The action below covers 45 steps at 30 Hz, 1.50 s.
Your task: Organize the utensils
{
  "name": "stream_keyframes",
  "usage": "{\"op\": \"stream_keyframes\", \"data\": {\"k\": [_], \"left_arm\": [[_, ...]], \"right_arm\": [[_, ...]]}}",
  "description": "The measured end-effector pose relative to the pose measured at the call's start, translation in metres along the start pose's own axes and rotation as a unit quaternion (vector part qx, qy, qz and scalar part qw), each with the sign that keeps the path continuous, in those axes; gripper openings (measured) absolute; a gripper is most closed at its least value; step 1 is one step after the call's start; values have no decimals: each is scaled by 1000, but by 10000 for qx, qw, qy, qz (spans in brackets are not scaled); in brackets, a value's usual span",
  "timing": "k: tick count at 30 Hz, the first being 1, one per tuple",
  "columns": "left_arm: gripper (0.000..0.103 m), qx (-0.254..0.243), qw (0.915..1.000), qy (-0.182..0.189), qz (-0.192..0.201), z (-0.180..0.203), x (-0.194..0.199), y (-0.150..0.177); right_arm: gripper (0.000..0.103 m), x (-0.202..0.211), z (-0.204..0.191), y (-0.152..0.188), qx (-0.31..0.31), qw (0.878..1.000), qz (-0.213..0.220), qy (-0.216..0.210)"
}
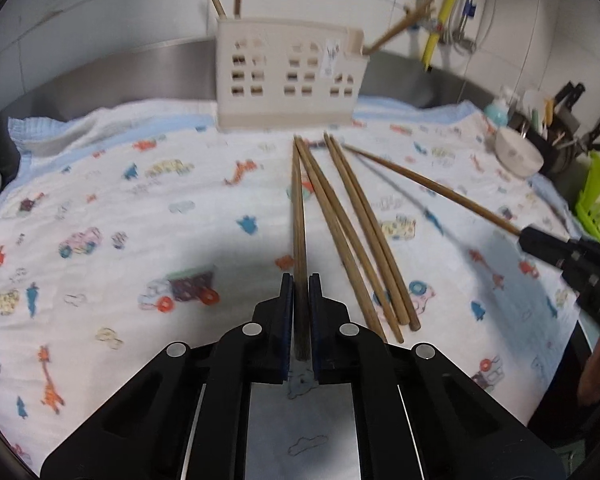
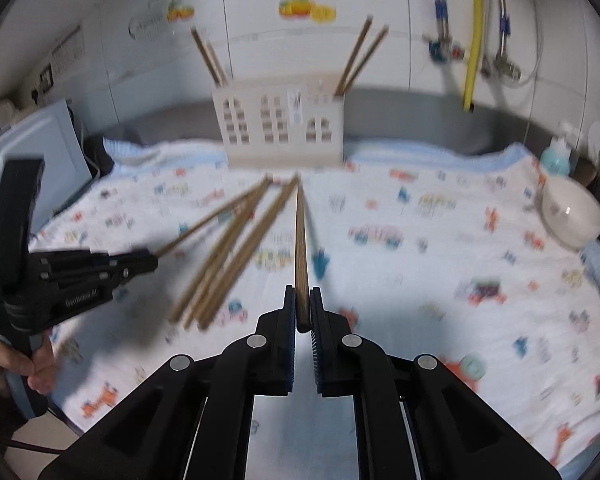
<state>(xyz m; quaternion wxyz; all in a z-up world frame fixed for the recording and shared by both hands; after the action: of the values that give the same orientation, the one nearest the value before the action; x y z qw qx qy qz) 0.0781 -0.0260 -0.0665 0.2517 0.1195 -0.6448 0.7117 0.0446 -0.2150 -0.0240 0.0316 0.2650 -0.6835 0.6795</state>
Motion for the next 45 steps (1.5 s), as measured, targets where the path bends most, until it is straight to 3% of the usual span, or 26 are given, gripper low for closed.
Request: {"op": "stream_keyframes", "data": {"k": [1,5,10,12,13,14,18,21,25,27,35,45], "left_arm": [[1,29,9999,46,105,-1,4,-4],[1,47,9983,138,571,-2,22,-25],[2,-9,9994,168,307,-4,16,-20],[13,-22,9998,173,76,-3,10,-9],[27,-36,9998,170,3,-3,8,-4],[35,-80,9999,134,-65,-2,6,2],[34,-138,9990,107,-411,0,-8,21],[26,-441,9978,-79,-487,6,-12,30],[5,-519,9971,-202,-515,5,-15,27],[5,-377,9980,-144,-494,0,-14,23],[5,22,9995,106,312,-7,17,-24],[5,198,9918,220,1244,-8,25,-77]], "right_arm": [[7,4,0,-7,27,10000,75,-10],[7,13,3,-37,38,9994,323,-118],[7,18,5,-52,68,9989,453,-125],[7,18,5,-52,88,9989,458,-110],[7,18,5,-53,95,9988,458,-106],[7,18,5,-53,96,9988,459,-108],[7,19,1,-55,181,9986,491,-103],[7,21,0,-57,211,9984,521,-109],[7,23,-2,-61,226,9980,574,-138],[7,25,-3,-63,238,9978,608,-151],[7,29,-2,-77,279,9969,706,-218],[7,24,-5,-120,396,9946,771,-578]]}}
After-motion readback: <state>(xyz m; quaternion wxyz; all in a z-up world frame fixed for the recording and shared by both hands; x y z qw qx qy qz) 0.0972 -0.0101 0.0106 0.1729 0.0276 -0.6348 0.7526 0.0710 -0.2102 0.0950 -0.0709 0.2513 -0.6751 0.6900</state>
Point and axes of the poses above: each gripper's, at about its wrist camera, not at the fingertips, and x roughly against the way its jaws point, z to its right, y to its underside, the point moved 2 cm from there along -x, roughly the way its jaws point, and after that the axes turned 15 degrees about z, right-handed, at the moved point
